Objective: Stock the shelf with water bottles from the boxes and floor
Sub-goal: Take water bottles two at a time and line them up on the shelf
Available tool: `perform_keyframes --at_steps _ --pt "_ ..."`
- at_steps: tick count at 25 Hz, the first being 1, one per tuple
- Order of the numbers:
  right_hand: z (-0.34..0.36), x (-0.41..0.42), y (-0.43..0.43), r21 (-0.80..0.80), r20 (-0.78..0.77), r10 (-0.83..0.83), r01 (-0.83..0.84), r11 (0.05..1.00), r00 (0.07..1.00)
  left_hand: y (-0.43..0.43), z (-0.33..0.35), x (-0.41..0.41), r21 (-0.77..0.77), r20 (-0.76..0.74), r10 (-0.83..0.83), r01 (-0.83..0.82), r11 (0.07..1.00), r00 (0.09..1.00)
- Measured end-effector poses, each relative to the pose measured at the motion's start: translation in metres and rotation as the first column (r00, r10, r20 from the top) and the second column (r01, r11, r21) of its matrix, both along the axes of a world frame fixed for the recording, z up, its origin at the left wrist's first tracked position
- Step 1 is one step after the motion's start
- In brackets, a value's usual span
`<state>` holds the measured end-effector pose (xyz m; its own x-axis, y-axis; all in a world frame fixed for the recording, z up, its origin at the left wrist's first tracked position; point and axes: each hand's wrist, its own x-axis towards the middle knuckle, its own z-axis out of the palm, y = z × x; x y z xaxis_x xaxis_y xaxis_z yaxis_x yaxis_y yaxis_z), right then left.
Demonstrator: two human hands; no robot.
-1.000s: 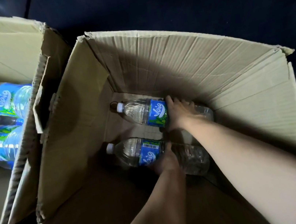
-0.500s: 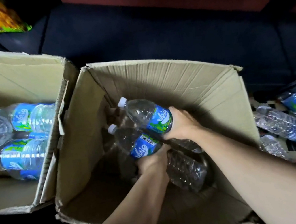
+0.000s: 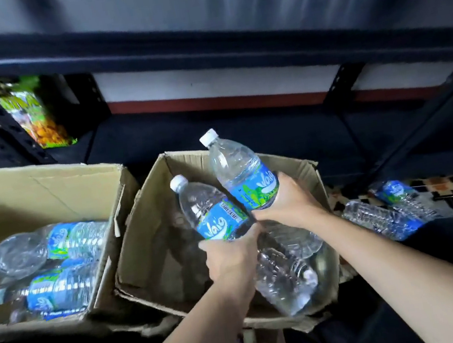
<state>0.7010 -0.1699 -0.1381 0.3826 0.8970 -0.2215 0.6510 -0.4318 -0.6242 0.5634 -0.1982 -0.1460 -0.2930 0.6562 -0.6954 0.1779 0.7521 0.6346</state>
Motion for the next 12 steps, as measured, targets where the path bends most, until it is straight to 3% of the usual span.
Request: perform_keyframes --at_steps 2,5,12 --pt "0.027 0.004 -0.006 0.103 0.046 -0.072 0.067 0.992 0.996 -0.003 0.027 -0.005 0.23 -0.122 -0.088 0.115 0.966 0.989" --pt "0.066 0.006 -0.013 0.259 -0.003 -0.202 0.196 0.946 0.979 0.005 0.053 -0.016 0.476 -0.154 -0.131 0.19 0.859 0.979" --pt "0.134 -0.01 -0.006 0.55 -0.073 -0.246 0.245 0.799 0.967 0.042 0.135 -0.025 0.837 -0.113 -0.108 0.153 0.526 0.988"
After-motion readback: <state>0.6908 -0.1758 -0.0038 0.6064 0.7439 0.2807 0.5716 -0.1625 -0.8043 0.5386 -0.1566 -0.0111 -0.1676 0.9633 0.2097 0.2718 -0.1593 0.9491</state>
